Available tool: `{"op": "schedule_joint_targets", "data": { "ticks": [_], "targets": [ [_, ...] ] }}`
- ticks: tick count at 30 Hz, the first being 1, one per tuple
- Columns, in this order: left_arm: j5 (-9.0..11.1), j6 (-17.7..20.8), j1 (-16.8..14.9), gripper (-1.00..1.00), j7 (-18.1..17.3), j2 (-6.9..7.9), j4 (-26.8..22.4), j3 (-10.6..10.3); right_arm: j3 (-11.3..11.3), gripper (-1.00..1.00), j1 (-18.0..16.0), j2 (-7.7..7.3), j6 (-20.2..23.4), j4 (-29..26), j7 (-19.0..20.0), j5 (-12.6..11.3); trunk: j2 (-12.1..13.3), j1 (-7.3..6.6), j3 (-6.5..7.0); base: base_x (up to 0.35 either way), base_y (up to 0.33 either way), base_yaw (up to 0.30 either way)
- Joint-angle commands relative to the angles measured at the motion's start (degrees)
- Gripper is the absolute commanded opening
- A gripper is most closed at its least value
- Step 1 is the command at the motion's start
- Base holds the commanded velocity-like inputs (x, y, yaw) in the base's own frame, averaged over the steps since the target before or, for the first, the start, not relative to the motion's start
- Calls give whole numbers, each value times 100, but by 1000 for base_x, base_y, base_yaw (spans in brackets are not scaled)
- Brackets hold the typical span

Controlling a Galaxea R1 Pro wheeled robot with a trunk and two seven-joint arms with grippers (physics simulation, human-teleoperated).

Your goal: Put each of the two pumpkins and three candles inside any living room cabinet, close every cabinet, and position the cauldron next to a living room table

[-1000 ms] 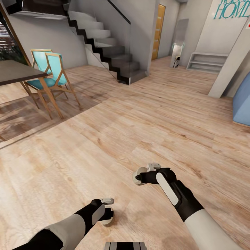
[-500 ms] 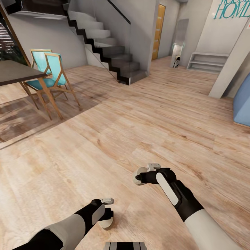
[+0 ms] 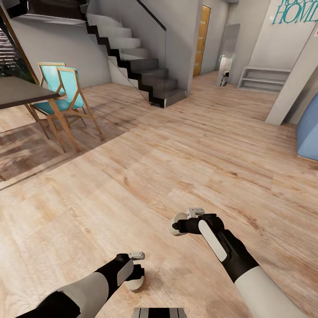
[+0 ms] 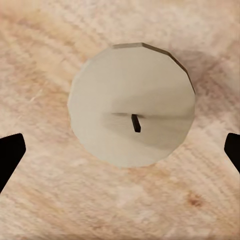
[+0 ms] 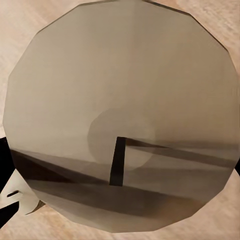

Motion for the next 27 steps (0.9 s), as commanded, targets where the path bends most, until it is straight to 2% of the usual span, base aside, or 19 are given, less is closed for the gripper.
{"op": "schedule_joint_targets", "data": {
  "ticks": [1,18,21,27],
  "targets": [
    [61,26,-1,100,40,2,-12,-43,17,-100,-4,-6,9,-7,-60,-60,-3,1,-27,0,0,0],
    [61,22,-1,100,40,2,-12,-43,19,-100,-4,-6,9,-9,-60,-64,-26,45,-403,0,0,0],
    [61,20,-1,100,40,2,-12,-43,19,-100,-4,-6,9,-9,-60,-64,-26,45,-403,0,0,0],
    [61,27,-1,100,40,2,-12,-43,19,-100,-4,-6,9,-9,-60,-65,-34,61,-536,0,0,0]
  ]
}}
